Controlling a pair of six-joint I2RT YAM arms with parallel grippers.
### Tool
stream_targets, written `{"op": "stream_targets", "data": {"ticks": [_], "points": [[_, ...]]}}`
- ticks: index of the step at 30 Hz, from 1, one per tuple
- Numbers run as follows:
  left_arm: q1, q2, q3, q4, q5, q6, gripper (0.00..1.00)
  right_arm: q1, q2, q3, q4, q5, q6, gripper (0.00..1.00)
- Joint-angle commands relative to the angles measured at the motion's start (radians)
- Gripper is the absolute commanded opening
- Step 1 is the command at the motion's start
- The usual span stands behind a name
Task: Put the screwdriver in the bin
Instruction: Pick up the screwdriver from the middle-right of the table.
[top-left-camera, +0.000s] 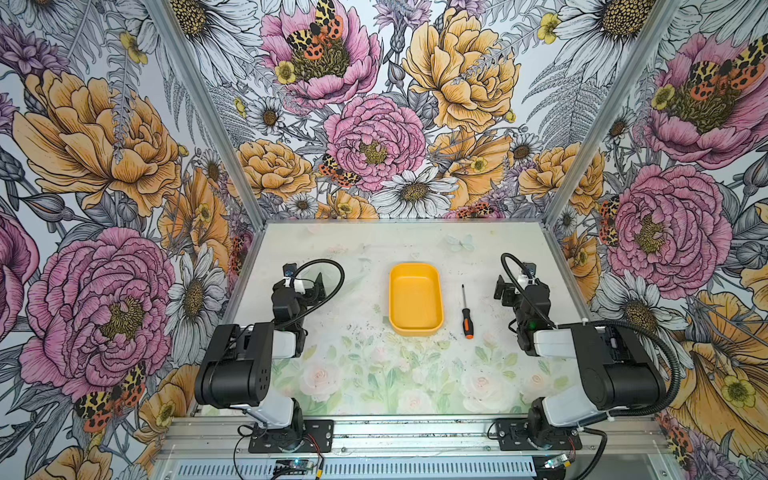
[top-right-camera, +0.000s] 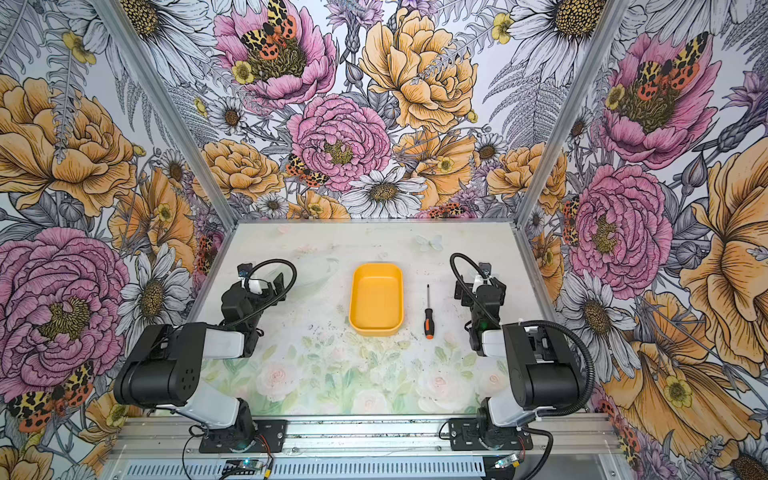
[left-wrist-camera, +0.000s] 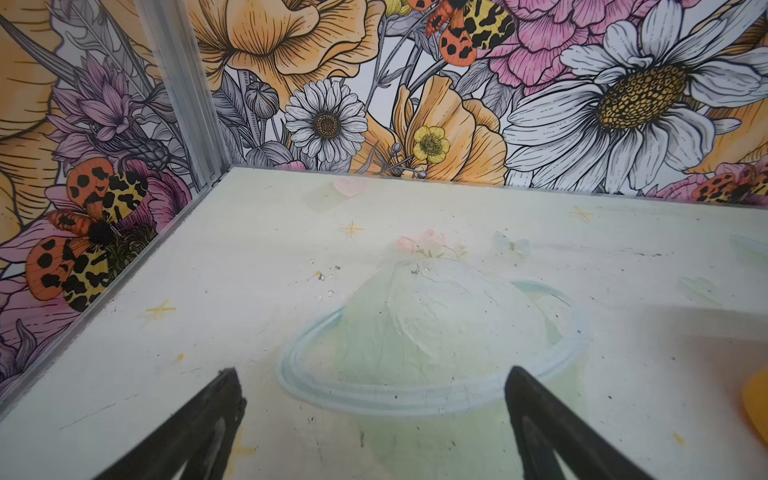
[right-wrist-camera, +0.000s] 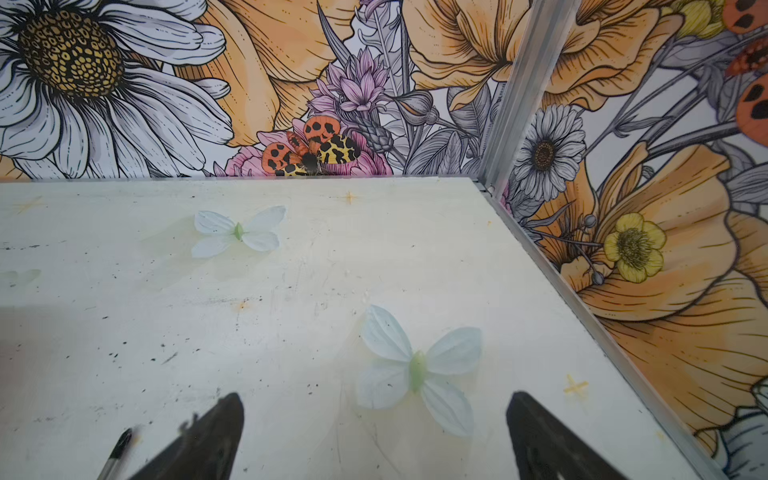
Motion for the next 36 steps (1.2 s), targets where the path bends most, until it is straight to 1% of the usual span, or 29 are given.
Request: {"op": "stream_targets", "data": {"ticks": [1,12,14,17,20,22,24,26,28,29,31,33,34,36], "points": [[-0.006,-0.005,0.007,-0.001,-0.008,0.006,0.99,-0.005,0.007,0.012,0.007,-0.014,0.013,1.0],[-0.004,-0.008,0.011,-0.008,-0.002,0.007,0.99,-0.004,0.003,0.007,0.016,-0.012,0.011,0.99],[-0.003,-0.028,0.024,-0.052,0.003,0.008,0.99,-0.002,-0.022,0.024,-0.036,0.014,0.02,0.99],[-0.006,-0.088,0.049,-0.139,0.008,0.014,0.99,-0.001,-0.109,0.056,-0.162,0.042,0.025,0.99],[-0.016,-0.171,0.107,-0.339,-0.003,0.0,0.99,0.001,-0.213,0.092,-0.314,0.03,0.037,0.98],[-0.018,-0.215,0.156,-0.465,0.031,-0.017,0.99,0.002,-0.289,0.14,-0.473,-0.021,0.067,0.96],[-0.026,-0.252,0.197,-0.574,0.05,-0.07,0.99,0.012,-0.345,0.188,-0.623,-0.07,0.09,0.95],[-0.034,-0.278,0.231,-0.652,0.112,-0.115,0.99,0.022,-0.388,0.231,-0.762,-0.116,0.13,0.95],[-0.05,-0.303,0.245,-0.701,0.186,-0.155,0.99,0.024,-0.408,0.291,-0.922,-0.191,0.208,0.95],[-0.065,-0.313,0.247,-0.717,0.221,-0.174,0.99,0.024,-0.407,0.313,-0.972,-0.24,0.242,0.95],[-0.104,-0.332,0.24,-0.736,0.261,-0.206,0.99,0.028,-0.392,0.326,-1.02,-0.342,0.305,0.95],[-0.153,-0.348,0.23,-0.755,0.268,-0.225,0.99,0.043,-0.378,0.313,-1.033,-0.407,0.359,0.94],[-0.177,-0.356,0.225,-0.772,0.264,-0.236,0.99,0.058,-0.374,0.301,-1.037,-0.423,0.378,0.94],[-0.219,-0.372,0.212,-0.793,0.254,-0.256,0.99,0.095,-0.371,0.277,-1.051,-0.411,0.401,0.94]]}}
